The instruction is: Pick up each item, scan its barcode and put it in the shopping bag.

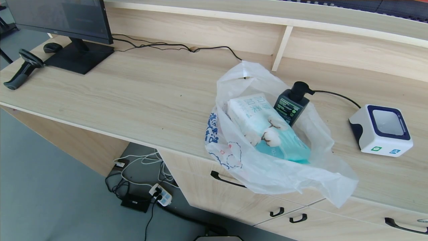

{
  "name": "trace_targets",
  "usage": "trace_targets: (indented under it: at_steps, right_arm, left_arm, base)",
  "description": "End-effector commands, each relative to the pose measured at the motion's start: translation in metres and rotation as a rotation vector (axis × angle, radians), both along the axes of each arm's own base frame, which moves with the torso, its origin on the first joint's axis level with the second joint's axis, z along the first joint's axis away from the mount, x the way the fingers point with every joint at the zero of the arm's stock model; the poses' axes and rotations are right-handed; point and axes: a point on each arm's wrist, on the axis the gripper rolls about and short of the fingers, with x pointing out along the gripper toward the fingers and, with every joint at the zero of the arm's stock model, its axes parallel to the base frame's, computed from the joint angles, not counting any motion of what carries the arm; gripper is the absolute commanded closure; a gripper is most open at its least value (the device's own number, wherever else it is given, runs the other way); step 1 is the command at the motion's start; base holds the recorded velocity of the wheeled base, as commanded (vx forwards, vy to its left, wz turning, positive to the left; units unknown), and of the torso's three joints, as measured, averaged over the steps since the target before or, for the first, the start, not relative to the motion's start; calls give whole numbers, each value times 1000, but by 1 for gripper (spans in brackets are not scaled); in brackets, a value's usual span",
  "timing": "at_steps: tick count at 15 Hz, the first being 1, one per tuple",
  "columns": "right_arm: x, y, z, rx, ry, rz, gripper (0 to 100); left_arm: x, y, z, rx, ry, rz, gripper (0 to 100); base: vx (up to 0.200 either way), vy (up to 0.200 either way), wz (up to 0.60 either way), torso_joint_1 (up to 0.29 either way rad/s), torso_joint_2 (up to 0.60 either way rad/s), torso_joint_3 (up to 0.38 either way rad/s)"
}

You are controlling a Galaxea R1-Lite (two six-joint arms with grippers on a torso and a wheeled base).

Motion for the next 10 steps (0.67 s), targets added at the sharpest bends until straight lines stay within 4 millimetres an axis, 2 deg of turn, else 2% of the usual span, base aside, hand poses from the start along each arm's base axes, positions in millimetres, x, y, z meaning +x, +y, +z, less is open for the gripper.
trace_targets:
  at_steps: [1, 10]
  right_arm:
    - [0, 0, 0, 2, -5, 0, 0]
    - [0, 0, 0, 2, -3, -2, 0]
  left_arm:
    - [0, 0, 0, -1, 1, 1, 0]
    - [0, 0, 0, -1, 1, 1, 0]
  base:
    - [0, 0, 0, 0, 0, 0]
    - [0, 0, 0, 0, 0, 0]
